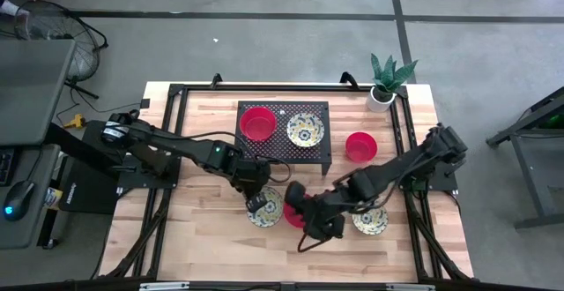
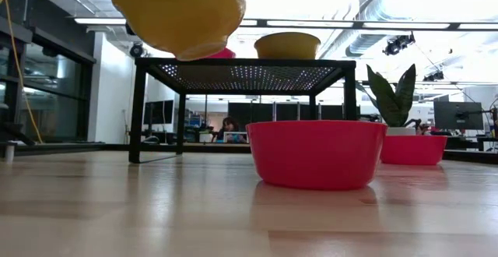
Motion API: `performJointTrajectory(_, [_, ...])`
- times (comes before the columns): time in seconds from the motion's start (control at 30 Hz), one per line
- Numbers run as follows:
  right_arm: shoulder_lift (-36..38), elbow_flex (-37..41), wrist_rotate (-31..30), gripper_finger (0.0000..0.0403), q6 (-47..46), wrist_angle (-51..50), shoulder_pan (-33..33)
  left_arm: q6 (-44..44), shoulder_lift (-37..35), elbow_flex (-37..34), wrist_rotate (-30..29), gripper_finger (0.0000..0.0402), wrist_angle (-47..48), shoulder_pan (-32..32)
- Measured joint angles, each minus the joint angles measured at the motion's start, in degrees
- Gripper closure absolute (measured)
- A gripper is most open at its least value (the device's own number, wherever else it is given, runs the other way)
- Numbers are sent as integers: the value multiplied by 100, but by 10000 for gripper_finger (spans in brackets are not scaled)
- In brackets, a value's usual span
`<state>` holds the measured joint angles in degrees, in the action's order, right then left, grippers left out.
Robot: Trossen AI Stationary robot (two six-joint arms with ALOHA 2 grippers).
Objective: Pick & Place Mini bowls
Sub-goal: Stack the left yellow patterned bowl on top of the yellow patterned bowl on the shelf
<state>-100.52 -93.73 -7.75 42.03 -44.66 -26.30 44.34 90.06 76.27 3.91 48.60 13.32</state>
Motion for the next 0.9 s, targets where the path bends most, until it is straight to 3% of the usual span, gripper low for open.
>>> performJointTrajectory(0.27, [-380, -137, -531, 274, 542, 383, 6, -127, 0, 0, -26, 396, -191, -185])
performJointTrajectory(0.9, [-573, -103, -404, 274, 530, 163, 134, -362, -2, -4, 28, 397, -273, -223])
